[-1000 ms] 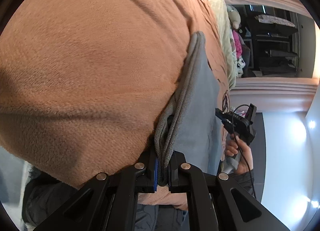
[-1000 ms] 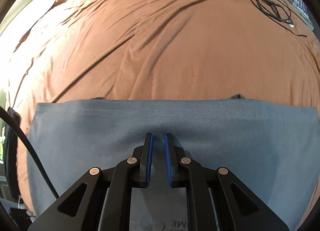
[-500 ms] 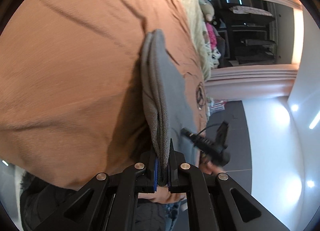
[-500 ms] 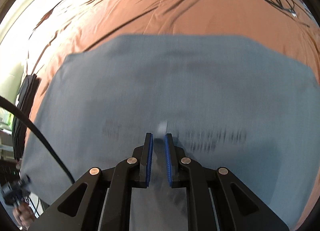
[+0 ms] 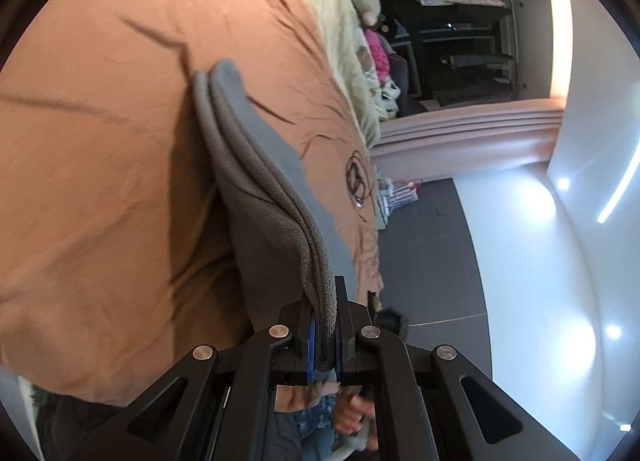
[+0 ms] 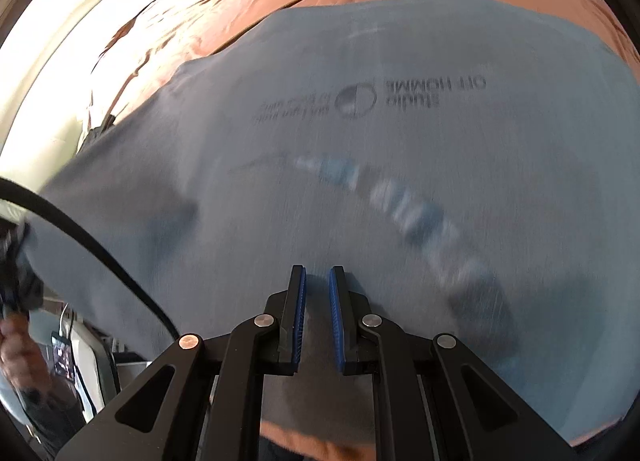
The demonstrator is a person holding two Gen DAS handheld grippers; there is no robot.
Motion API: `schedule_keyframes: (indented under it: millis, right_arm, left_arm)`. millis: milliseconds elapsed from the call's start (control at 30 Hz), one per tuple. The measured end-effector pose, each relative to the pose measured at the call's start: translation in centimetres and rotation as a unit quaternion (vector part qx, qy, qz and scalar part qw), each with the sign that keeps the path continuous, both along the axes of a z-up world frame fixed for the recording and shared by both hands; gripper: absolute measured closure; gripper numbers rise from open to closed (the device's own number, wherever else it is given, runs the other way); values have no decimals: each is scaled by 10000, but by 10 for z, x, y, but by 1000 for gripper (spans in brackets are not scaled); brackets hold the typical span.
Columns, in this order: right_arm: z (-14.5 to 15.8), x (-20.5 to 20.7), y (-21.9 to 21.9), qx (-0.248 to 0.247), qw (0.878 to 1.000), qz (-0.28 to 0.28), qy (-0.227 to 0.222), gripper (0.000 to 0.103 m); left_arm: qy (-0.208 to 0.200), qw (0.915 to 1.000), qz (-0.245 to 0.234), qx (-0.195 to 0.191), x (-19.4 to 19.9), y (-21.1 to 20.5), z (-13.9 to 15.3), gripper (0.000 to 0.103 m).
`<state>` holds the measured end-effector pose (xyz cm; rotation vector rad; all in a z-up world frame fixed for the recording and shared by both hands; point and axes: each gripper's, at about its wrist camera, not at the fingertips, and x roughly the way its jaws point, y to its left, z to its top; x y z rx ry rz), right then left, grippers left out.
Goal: Fold small clothes
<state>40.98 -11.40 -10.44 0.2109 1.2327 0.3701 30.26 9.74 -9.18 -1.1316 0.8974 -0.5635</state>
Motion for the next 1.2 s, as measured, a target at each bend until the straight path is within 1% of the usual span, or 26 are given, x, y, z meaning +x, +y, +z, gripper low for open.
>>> schedule_keyframes:
  millis: [67, 300, 400, 533, 633, 833, 967, 1000, 1033, 1067, 1133, 1200]
  right_arm:
    - [-1, -10, 0, 55, 10000, 29, 4, 94]
    - [4, -22, 4, 123, 9999, 62, -35, 94]
    - [5, -36, -4, 139, 9998, 135, -29, 94]
    - [3, -42, -9, 234, 9996, 169, -5, 94]
    - [8, -45, -19, 358, 9993, 134, -14, 94]
    - [25, -57, -43, 388, 9986, -27, -358, 94]
    - [34, -63, -71, 448, 9972, -248, -554, 93]
    - [36, -65, -78, 481, 9967, -311, -583, 92]
    - [38, -67, -84, 502, 9962, -365, -611, 88]
    - [39, -69, -90, 513, 9957, -418, -644, 81]
    - [43, -75, -103, 526, 9945, -525, -735, 74]
    - [47, -81, -114, 546, 9939, -556, -783, 74]
  left_arm:
    - [-88, 9999, -48, -3, 6, -3, 9, 97]
    - [-360, 9990, -249, 55, 26, -24, 40, 97]
    - [-451, 9982, -373, 108, 33, -37, 51, 97]
    - [-545, 9969, -546, 183, 43, -56, 62, 97]
    - [-619, 9955, -681, 236, 51, -71, 70, 97]
    - [-819, 9916, -945, 342, 61, -96, 88, 97]
    - [-911, 9882, -1157, 431, 68, -124, 100, 97]
    - [-921, 9875, -1202, 447, 71, -130, 101, 97]
    - [-929, 9867, -1252, 465, 74, -136, 102, 97]
    - [-939, 9858, -1308, 482, 74, -142, 103, 97]
    - [-962, 9835, -1441, 519, 77, -158, 105, 97]
    - [-981, 9812, -1565, 563, 77, -172, 107, 97]
